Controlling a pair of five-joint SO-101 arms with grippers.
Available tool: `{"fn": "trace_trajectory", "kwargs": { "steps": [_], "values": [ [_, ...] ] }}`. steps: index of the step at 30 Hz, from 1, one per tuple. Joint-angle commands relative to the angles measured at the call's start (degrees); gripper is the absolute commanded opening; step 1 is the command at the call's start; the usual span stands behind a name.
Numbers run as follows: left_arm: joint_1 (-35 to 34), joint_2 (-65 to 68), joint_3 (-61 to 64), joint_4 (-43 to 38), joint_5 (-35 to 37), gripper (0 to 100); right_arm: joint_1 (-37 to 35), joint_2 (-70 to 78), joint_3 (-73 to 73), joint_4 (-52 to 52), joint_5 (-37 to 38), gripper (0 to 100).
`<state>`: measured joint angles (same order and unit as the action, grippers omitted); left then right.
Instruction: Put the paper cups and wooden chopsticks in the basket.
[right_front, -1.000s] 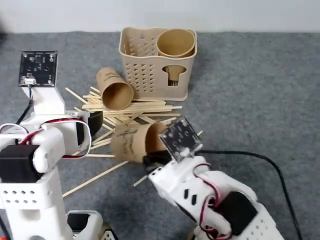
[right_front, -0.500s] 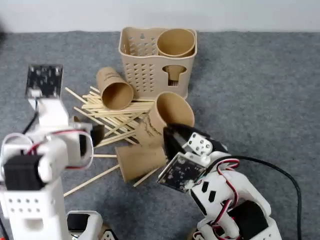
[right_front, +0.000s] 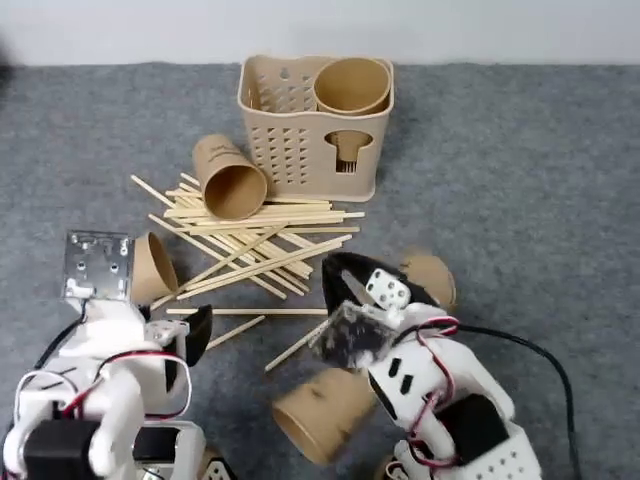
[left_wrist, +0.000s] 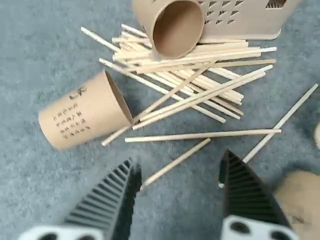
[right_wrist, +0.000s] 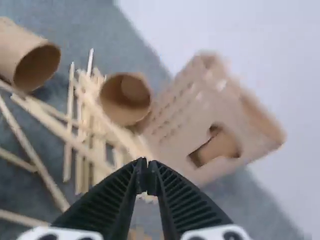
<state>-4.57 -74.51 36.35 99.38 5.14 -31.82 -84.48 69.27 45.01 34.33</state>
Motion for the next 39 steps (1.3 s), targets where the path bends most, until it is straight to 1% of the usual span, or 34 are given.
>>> {"fn": "trace_trajectory", "kwargs": {
  "steps": [1, 7, 10, 12, 13, 15, 18, 21, 23, 25, 27, 32, 35, 37, 39],
  "values": [
    [0.0, -0.4, -0.3, -0.6, -1.1, 25, 2.1, -4.4, 4.0, 0.0, -3.8, 0.8],
    [0.0, -0.4, -0.1, -0.6, -1.0, 25, 2.2, -10.6, 8.5, 0.0, -2.9, 0.8],
    [0.0, -0.4, -0.2, -0.6, -1.0, 25, 2.2, -12.4, 8.3, 3.0, 4.0, 0.9],
    [0.0, -0.4, -0.2, -0.6, -1.0, 25, 2.3, -13.6, 7.6, 8.4, 8.8, 1.3],
    [0.0, -0.4, -0.2, -0.6, -1.0, 25, 3.0, -13.9, 6.9, 11.5, 9.8, 2.7],
    [0.0, -0.4, -0.1, -0.6, -1.0, 25, 6.6, -14.3, 6.0, 15.7, 9.8, 9.1],
    [0.0, -0.4, -0.1, -0.6, -1.0, 25, 14.4, -14.2, 5.9, 17.9, 10.3, 18.0],
    [0.1, -0.4, -0.1, -0.7, -1.0, 25, 21.3, -14.1, 5.9, 18.1, 10.4, 18.6],
    [0.1, -0.4, -0.1, -0.7, -1.1, 25, 25.1, -14.0, 5.8, 18.2, 12.4, 18.9],
    [0.1, -0.4, -0.1, -0.7, -1.1, 25, 28.0, -14.0, 5.7, 17.6, 15.2, 19.0],
    [0.1, -0.4, -0.2, -0.7, -1.1, 25, 29.1, -14.0, 5.5, 16.6, 15.9, 19.0],
    [3.5, -0.6, -0.3, -0.7, -0.8, 25, 29.1, -12.0, 2.2, 14.9, 14.7, 19.0],
    [4.7, -0.7, -0.4, -0.6, -0.2, 25, 29.1, -5.8, -3.9, 14.8, 6.2, 19.0],
    [4.7, -0.7, -0.4, -0.6, 0.2, 25, 29.1, 0.7, -9.7, 14.5, 0.9, 19.0],
    [4.7, -0.7, -0.4, -0.6, 0.2, 25, 29.3, 8.6, -16.4, 11.8, -5.5, 18.8]
  ]
}}
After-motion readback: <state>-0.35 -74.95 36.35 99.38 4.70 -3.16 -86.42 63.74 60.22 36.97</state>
